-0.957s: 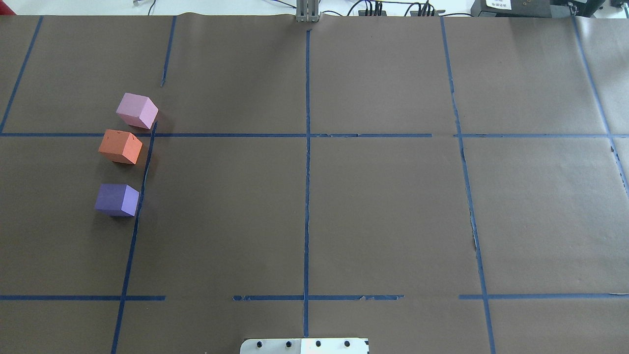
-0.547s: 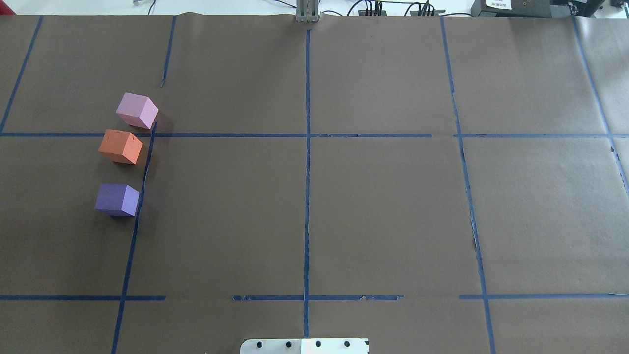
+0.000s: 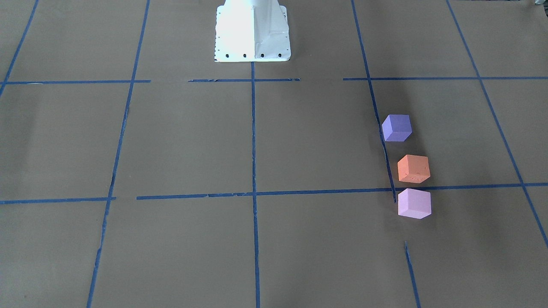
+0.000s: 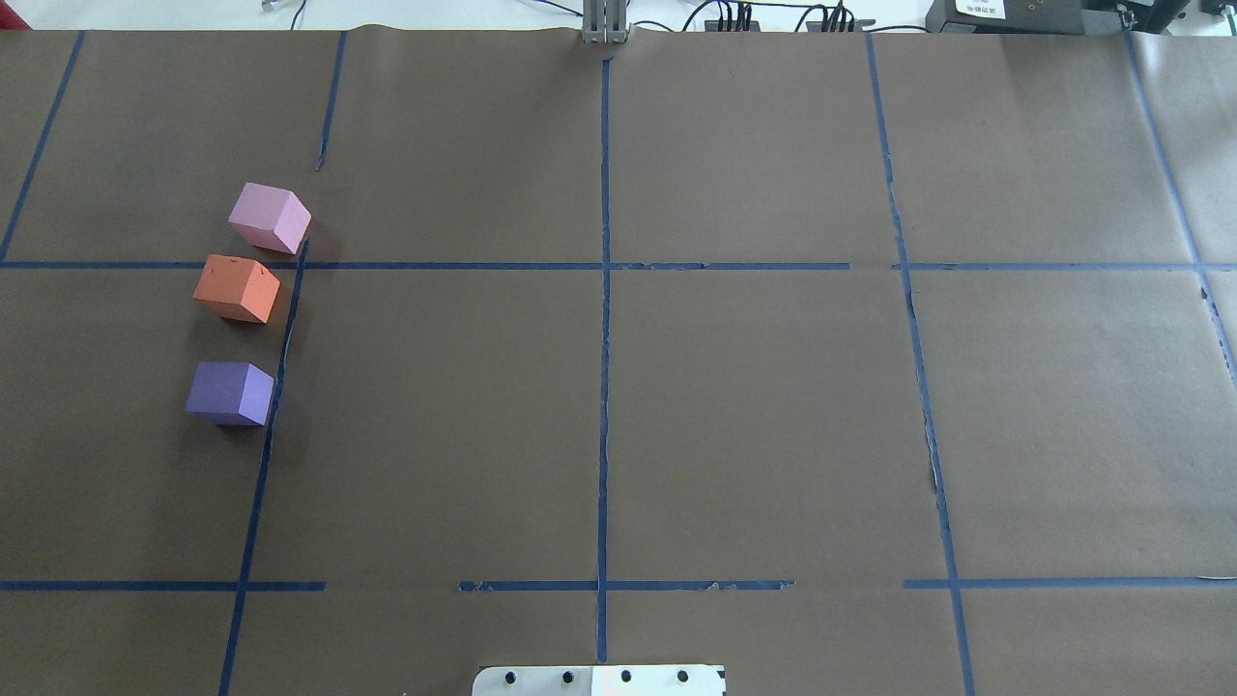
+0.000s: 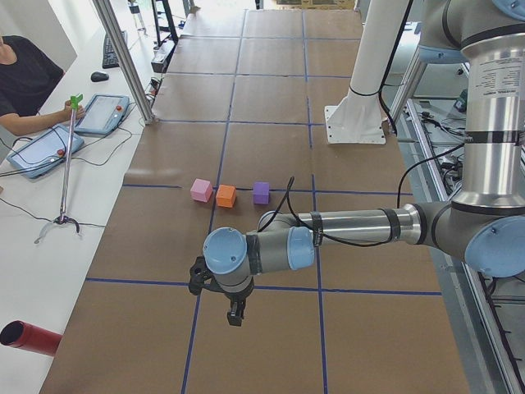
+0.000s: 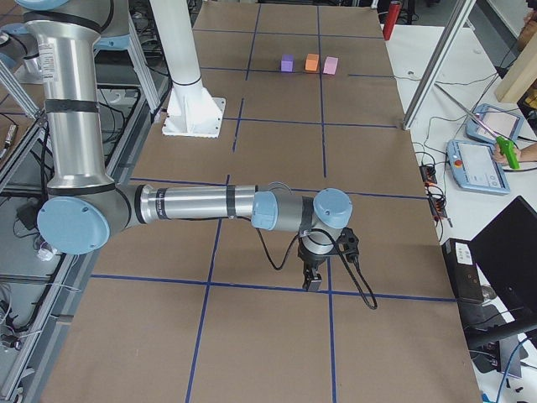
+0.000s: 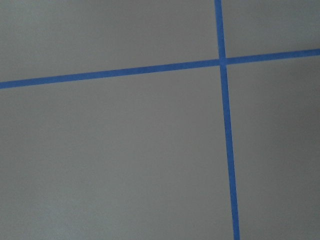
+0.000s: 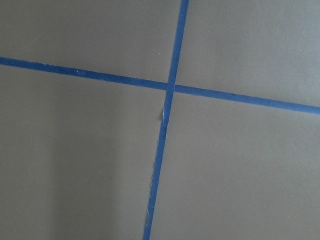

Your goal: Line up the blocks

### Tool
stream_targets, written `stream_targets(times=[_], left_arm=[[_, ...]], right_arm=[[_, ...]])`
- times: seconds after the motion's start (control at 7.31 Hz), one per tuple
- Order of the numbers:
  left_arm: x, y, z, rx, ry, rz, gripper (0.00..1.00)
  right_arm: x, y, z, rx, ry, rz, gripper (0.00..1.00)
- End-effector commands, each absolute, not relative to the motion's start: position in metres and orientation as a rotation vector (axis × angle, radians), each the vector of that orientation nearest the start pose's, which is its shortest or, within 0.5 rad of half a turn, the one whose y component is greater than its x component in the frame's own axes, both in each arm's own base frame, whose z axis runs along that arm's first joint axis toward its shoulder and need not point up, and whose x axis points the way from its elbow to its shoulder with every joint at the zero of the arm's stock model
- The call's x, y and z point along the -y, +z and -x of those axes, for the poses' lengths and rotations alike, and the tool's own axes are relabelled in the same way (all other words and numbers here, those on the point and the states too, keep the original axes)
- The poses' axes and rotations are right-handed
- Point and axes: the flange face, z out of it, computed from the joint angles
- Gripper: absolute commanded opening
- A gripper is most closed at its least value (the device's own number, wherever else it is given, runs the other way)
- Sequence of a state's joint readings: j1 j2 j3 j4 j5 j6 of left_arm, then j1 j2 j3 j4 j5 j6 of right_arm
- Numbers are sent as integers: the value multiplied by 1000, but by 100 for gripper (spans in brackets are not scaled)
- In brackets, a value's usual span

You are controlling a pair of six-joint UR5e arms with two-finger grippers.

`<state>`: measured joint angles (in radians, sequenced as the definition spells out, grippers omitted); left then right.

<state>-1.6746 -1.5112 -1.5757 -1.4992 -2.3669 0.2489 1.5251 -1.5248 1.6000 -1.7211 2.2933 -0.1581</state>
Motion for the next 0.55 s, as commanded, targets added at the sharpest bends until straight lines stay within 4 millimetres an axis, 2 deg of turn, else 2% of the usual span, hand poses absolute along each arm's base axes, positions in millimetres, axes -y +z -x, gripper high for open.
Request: stream_targets(times=[0.0, 0.14, 0.27, 0.41], left_arm=[[460, 672, 101, -788, -32, -31, 100], [469, 654, 74, -787, -28, -29, 100], [471, 651, 64, -786, -28, -19, 100], [472, 652, 63, -786, -24, -18, 100]], right_arm=[[507, 640, -44, 726, -168, 31, 100], [507, 640, -44, 726, -168, 31, 100], [507, 639, -45, 726, -167, 29, 100], [507, 640, -44, 726, -168, 31, 100]])
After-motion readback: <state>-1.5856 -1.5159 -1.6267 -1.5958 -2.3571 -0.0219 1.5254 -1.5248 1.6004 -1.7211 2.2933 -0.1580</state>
